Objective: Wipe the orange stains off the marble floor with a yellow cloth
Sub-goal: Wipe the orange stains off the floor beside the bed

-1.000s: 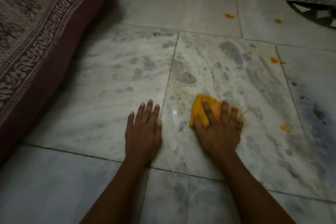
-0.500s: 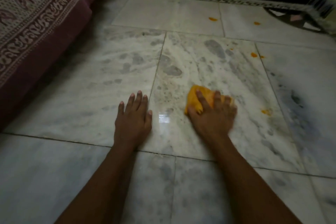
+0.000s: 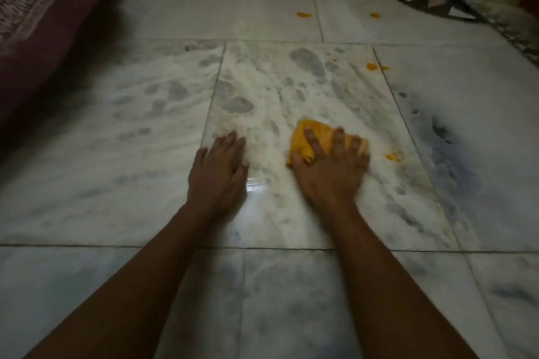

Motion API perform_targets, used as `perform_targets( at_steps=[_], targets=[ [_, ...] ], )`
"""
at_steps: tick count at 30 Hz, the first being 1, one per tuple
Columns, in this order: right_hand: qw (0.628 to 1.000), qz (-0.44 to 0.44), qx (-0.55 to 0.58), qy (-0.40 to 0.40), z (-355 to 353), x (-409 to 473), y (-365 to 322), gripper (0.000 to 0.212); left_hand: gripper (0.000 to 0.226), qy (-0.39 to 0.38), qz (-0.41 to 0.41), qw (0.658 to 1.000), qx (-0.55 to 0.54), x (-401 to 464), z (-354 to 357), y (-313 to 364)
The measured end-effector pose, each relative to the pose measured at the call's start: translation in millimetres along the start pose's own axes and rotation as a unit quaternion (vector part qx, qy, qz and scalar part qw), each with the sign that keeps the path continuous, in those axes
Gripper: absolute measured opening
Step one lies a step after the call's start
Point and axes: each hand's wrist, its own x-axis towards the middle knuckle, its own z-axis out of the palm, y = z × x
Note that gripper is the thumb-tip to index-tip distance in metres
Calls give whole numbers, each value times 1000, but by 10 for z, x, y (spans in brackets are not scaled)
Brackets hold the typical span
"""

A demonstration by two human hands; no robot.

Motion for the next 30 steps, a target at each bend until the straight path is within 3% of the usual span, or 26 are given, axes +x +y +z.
perform_targets(
  at_steps=[3, 6, 10, 14, 18, 21, 24, 27, 30],
  targets=[
    [995, -101, 14, 20, 45, -317, -78, 74, 61, 44, -11, 998, 32, 36, 61, 39],
    [988, -154, 8, 1, -101, -1046, 310, 79, 58, 38, -7, 999, 26, 13, -9, 42],
    [999, -33, -43, 5, -281, -909, 854, 80, 56, 39, -25, 999, 16, 21, -60, 140],
    [998, 53, -9, 28, -115, 132, 373, 78, 55, 46, -30, 998, 8, 35, -17, 115],
    [998, -64, 16, 22, -6, -184, -36, 77, 58, 31, -27, 999, 8, 26, -25, 100],
    [990, -137, 3, -11, -228, -1006, 377, 79, 59, 26, -22, 999, 6, 47, -98, 122],
    [998, -41, -39, -14, -368, -1104, 1022, 78, 59, 28, -28, 999, 4, 36, -101, 159],
    [995, 89, -43, 0, -308, -454, 923, 79, 58, 35, -30, 999, 5, 24, -84, 152],
    [997, 70, -10, -18, -174, -77, 428, 82, 58, 31, -34, 999, -3, 24, -88, 174]
  ],
)
